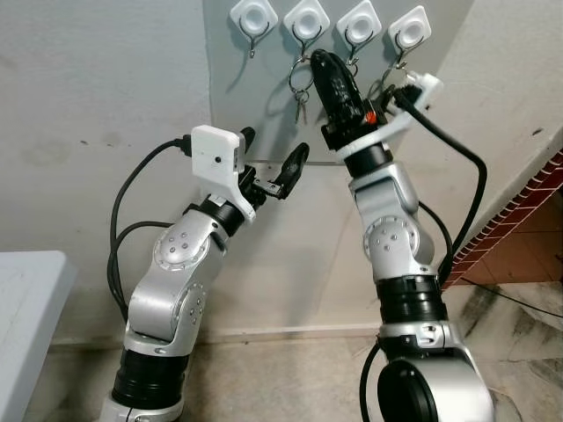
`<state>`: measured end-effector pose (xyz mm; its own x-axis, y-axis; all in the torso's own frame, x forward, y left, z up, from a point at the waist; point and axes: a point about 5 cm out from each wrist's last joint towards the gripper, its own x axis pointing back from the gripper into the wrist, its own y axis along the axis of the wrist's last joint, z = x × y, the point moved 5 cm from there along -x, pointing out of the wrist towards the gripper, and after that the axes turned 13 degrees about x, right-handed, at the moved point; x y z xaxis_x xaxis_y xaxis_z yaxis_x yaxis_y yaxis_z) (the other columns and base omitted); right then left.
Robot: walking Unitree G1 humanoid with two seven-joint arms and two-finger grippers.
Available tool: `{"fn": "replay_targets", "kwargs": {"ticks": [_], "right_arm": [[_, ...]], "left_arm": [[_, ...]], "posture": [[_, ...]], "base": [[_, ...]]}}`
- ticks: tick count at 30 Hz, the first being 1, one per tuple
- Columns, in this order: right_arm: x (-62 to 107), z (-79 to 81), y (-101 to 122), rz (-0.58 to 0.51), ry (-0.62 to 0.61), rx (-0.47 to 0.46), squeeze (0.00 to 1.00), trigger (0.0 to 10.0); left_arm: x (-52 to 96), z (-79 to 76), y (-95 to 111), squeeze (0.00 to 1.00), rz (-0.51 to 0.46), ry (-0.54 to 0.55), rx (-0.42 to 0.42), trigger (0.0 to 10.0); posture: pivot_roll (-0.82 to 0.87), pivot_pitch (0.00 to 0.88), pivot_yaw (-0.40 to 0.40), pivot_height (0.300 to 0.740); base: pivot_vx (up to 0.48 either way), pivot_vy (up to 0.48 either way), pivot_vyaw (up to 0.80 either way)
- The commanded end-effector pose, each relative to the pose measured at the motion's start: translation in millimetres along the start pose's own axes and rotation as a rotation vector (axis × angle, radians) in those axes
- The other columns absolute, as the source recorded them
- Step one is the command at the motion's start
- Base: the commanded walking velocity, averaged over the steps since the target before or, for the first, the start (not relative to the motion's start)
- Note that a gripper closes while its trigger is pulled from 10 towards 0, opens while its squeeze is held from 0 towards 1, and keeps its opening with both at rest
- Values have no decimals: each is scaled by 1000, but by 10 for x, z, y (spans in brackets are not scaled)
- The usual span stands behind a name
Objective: Hang keys on a hook
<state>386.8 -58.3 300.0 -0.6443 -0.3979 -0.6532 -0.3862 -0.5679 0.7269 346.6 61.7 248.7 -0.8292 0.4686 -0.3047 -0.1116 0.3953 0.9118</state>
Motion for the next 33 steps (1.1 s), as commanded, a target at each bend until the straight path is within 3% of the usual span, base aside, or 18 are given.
{"fn": "replay_targets", "kwargs": {"ticks": [1, 3, 4, 7, 9, 11, 13, 14, 16, 17, 18, 22, 23, 26, 28, 33], "right_arm": [[78, 63, 20, -16, 36, 43, 0, 10000], [188, 34, -43, 4, 28, 68, 0, 10000], [328, -28, -142, 52, 7, 112, 0, 10000], [391, -72, -188, 77, -13, 137, 0, 10000], [592, -166, -261, 110, -37, 153, 0, 10000], [677, -221, -286, 126, -62, 156, 0, 10000], [893, -352, -383, 195, -130, 205, 0, 10000], [893, -352, -383, 195, -130, 205, 0, 10000], [1126, -467, -468, 245, -204, 233, 0, 10000], [1126, -467, -468, 245, -204, 233, 0, 10000], [1274, -546, -541, 289, -261, 255, 0, 10000], [1597, -682, -711, 379, -368, 281, 0, 10000], [1699, -747, -757, 411, -422, 295, 0, 10000], [1778, -773, -810, 440, -453, 294, 0, 10000], [1919, -829, -889, 493, -524, 314, 0, 10000], [2005, -860, -921, 506, -582, 326, 0, 10000]], "left_arm": [[29, 64, -98, 0, 15, 32, -1, 10000], [63, 134, -202, 0, 36, 64, 22, 10000], [113, 227, -299, 0, 41, 106, 44, 10000], [132, 266, -349, 0, 49, 122, 57, 10000], [202, 409, -517, 0, 81, 182, 94, 10000], [238, 453, -587, 0, 94, 191, 73, 10000], [323, 527, -782, 0, 143, 216, 58, 10000], [323, 527, -782, 0, 143, 216, 58, 10000], [410, 634, -964, 0, 185, 258, 74, 10000], [410, 634, -964, 0, 185, 258, 74, 10000], [457, 688, -1062, 0, 207, 273, 78, 10000], [527, 789, -1224, 0, 245, 290, 28, 10000], [536, 827, -1280, 0, 263, 308, 57, 10000], [537, 834, -1311, 0, 271, 299, 88, 10000], [531, 864, -1387, 0, 299, 310, 111, 10000], [508, 906, -1427, 0, 313, 314, 152, 10000]], "posture": [[34, 121, -76, 740], [37, 117, -76, 740], [36, 113, -74, 740], [38, 112, -73, 740], [34, 106, -69, 740], [35, 102, -67, 740], [34, 98, -64, 740], [34, 98, -64, 740], [32, 86, -52, 740], [32, 86, -52, 740], [31, 81, -45, 740], [32, 68, -18, 740], [31, 68, -14, 740], [29, 67, -3, 740], [22, 68, 16, 740], [12, 72, 38, 740]], "base": [[0, 0, 0], [0, 0, 0], [0, 0, 0], [0, 0, 0], [0, 0, 0], [0, 0, 0], [0, 0, 0], [0, 0, 0], [0, 0, 0], [0, 0, 0], [0, 0, 0], [0, 0, 0], [0, 0, 0], [0, 0, 0], [0, 0, 0], [0, 0, 0]]}}
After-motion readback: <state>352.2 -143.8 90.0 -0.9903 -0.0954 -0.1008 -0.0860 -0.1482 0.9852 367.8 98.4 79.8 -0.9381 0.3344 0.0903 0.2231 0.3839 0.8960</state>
